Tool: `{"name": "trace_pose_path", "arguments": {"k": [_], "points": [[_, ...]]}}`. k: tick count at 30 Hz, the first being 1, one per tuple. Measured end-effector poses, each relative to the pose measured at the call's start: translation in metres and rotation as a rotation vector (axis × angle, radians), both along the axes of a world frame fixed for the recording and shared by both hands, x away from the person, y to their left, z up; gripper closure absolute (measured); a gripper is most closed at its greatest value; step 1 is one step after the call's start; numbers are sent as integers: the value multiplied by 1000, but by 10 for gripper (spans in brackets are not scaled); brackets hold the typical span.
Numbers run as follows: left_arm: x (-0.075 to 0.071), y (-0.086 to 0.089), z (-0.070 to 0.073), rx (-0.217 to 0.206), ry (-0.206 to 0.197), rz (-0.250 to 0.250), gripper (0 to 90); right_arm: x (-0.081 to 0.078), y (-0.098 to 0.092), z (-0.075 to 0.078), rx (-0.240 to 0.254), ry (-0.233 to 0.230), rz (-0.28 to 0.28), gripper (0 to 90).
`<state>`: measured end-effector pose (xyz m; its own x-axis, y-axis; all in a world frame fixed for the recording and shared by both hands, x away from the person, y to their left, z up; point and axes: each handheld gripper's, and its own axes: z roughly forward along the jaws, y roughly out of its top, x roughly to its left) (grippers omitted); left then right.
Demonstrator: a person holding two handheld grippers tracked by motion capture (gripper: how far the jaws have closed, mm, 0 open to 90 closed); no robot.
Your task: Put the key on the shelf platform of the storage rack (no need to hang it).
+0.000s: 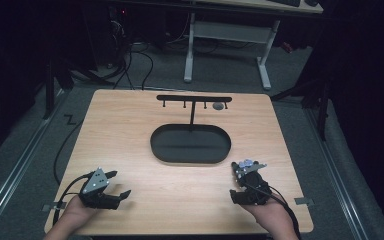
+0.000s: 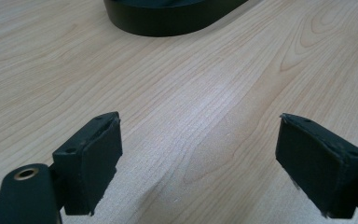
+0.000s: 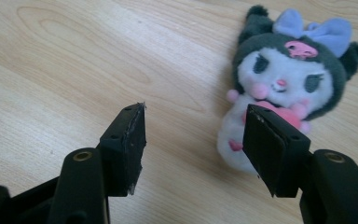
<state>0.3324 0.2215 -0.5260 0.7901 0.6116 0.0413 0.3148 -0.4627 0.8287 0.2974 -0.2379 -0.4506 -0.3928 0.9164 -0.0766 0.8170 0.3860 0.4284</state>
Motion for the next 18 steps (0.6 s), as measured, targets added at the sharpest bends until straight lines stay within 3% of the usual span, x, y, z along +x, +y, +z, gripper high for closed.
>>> {"name": "trace_pose_path", "arguments": {"k": [18], "points": [[0,0,0,0,0,0,154,5,-26,2,-14,-2,-100,279]]}}
